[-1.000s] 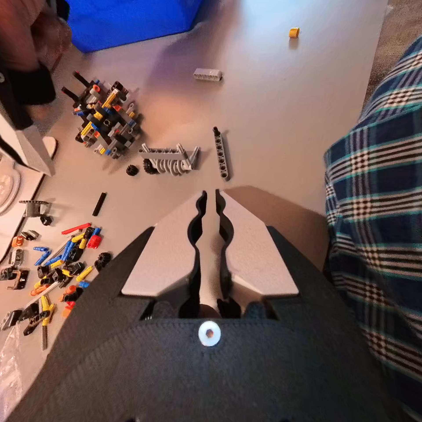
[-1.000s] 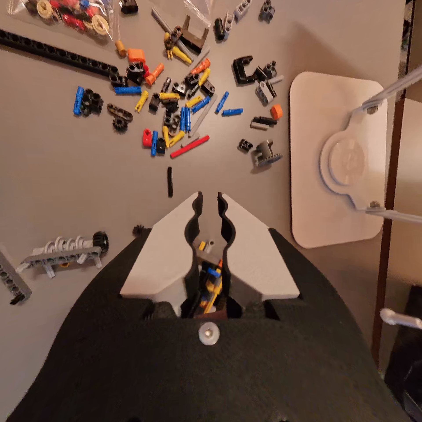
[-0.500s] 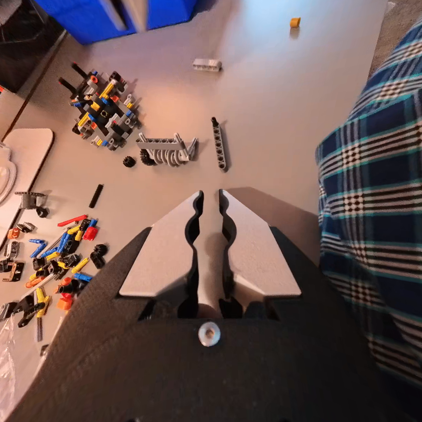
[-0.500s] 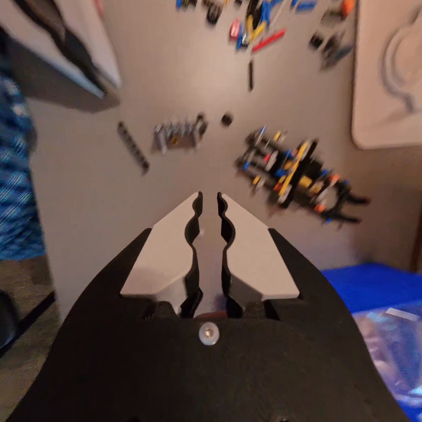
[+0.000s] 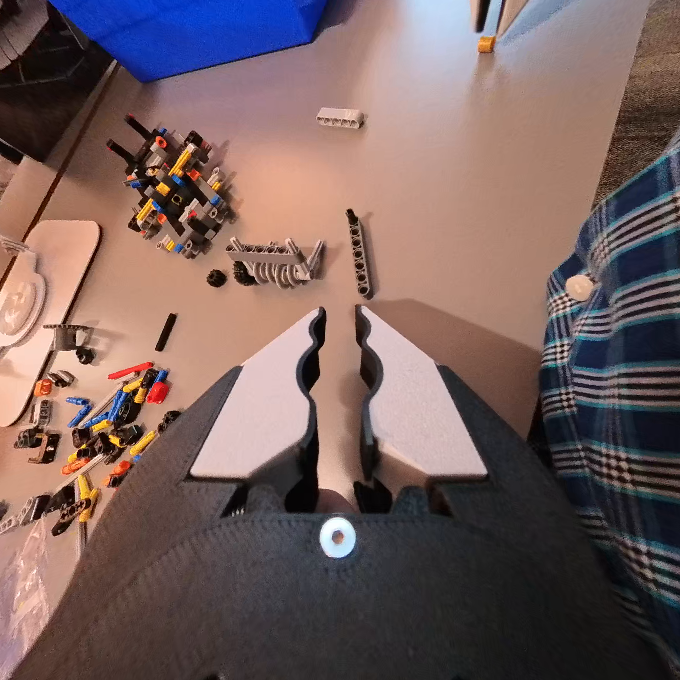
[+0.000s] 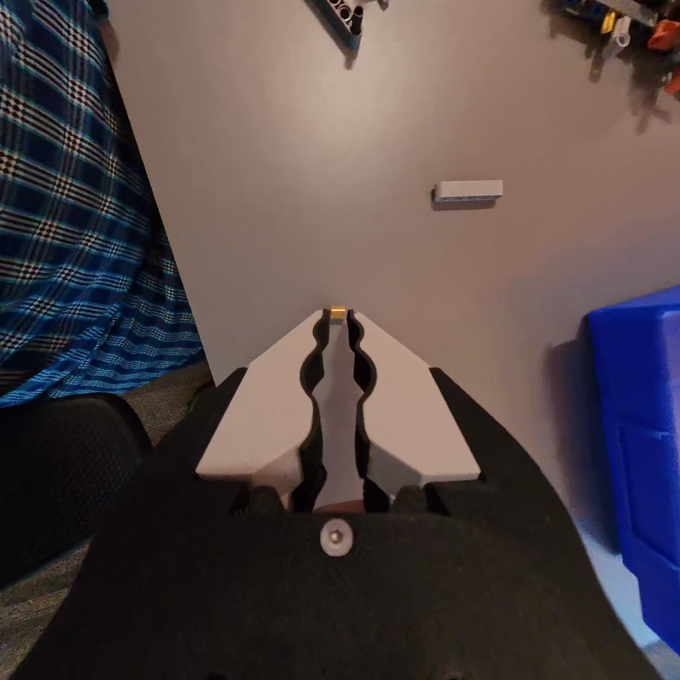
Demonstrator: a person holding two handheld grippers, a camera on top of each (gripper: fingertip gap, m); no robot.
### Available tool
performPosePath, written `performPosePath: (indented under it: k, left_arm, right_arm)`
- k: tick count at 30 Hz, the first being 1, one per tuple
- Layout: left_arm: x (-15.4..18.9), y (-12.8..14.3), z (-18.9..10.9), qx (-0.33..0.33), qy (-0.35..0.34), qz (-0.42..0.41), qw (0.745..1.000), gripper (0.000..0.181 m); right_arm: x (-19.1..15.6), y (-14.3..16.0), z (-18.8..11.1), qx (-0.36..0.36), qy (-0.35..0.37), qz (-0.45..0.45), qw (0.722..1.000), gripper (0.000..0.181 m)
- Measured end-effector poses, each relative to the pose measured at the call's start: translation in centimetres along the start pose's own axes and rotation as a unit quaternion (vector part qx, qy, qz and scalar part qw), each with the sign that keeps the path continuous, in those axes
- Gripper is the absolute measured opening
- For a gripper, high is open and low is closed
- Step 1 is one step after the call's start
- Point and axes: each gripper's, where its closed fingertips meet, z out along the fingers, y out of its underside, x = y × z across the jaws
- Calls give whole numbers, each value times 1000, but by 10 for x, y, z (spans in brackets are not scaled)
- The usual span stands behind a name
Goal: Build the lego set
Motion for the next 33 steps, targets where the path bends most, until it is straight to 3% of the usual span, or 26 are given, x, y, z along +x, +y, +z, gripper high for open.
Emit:
performPosePath:
  k: [1, 7, 12, 17, 21, 27, 33]
  left_arm:
    - [0, 0, 0, -2, -2, 1, 1000, 13]
    - [5, 0, 3, -4, -7, -1, 1000, 13]
    - [6, -7, 3, 11, -4, 6, 1000, 13]
    - [5, -56, -6, 102, -34, 57, 993, 20]
    - [3, -86, -6, 158, -70, 130, 976, 24]
    - [5, -97, 1, 181, -83, 182, 963, 15]
    - [8, -92, 10, 162, -106, 205, 960, 4]
  right_arm:
    - [0, 0, 3, 3, 3, -4, 1000, 6]
    - [-3, -12, 9, 45, -17, 7, 999, 4]
    - [-11, -52, 17, 104, -111, 65, 986, 5]
    - [-11, -105, 5, 227, -227, 156, 934, 5]
    - [-12, -130, -3, 281, -284, 190, 897, 4]
    - [-5, -142, -7, 327, -323, 243, 854, 5]
    - [0, -140, 0, 318, -312, 282, 850, 5]
